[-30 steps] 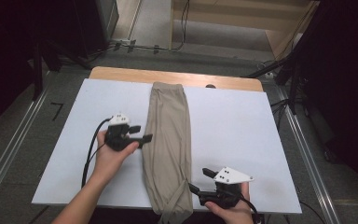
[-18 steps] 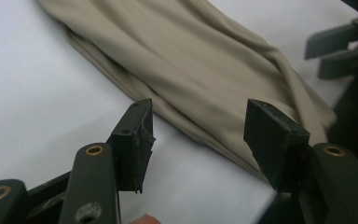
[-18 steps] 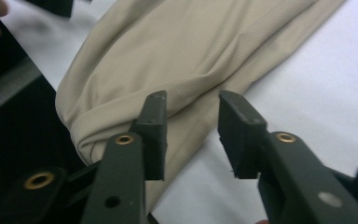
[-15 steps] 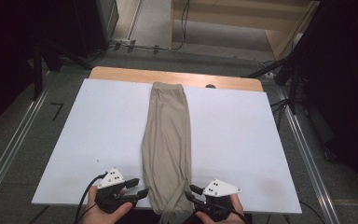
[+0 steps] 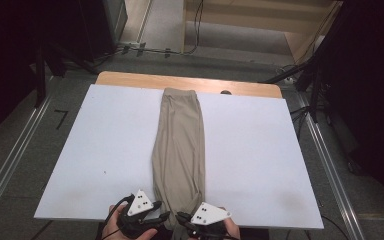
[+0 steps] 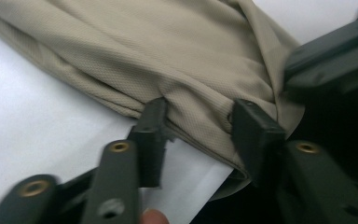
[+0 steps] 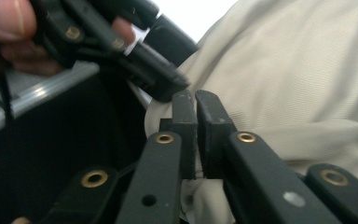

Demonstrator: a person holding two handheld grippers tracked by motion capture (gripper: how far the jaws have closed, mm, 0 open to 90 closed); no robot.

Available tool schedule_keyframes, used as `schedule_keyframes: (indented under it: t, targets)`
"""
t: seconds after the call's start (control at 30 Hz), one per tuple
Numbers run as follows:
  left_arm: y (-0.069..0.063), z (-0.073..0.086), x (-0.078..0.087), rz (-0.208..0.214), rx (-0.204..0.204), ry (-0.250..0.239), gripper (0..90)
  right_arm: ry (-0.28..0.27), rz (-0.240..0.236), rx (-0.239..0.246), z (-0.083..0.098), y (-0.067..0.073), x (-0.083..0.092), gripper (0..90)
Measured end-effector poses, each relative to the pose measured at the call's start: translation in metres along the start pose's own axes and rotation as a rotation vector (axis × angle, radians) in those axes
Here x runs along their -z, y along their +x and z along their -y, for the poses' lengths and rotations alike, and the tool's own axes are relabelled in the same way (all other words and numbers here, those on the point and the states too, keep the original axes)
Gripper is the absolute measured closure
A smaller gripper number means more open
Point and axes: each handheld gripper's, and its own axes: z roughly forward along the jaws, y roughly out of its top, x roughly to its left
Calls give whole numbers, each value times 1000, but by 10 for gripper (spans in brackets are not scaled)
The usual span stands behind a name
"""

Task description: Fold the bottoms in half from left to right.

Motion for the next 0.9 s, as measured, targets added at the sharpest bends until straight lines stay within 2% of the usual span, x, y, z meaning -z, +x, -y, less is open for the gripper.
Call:
schedule_keyframes:
  t: [0.03, 0.07, 0.17, 0.23, 0.4, 0.47, 0.63, 0.7, 0.77, 0.9]
  targets:
    - [-2, -1, 0, -23, -29, 9, 646, 18, 8, -8, 1, 1, -2, 786]
    - [-2, -1, 0, -24, -39, 13, 674, 34, 12, -9, 3, 0, -4, 777]
    - [2, -2, -2, 1, -22, 16, 776, 43, 12, -34, 7, -5, -3, 776]
    - [6, -4, -2, 52, 0, 23, 871, 55, 17, -21, 8, -7, 0, 802]
    - [17, -4, 0, 122, 26, 37, 893, 81, -23, -34, 11, -20, 11, 881]
    - [20, -3, 2, 138, 45, 37, 894, 97, -21, -37, 14, -26, 18, 883]
    - [29, -1, 14, 189, 79, -1, 893, 106, -9, -69, 22, -40, 33, 883]
    - [31, -1, 16, 191, 71, 9, 893, 108, 14, -72, 24, -43, 38, 883]
    - [34, -1, 20, 175, 34, 39, 892, 108, 31, -67, 25, -44, 43, 883]
    - [41, 2, 24, 212, 49, 38, 884, 109, 13, -81, 26, -48, 47, 882]
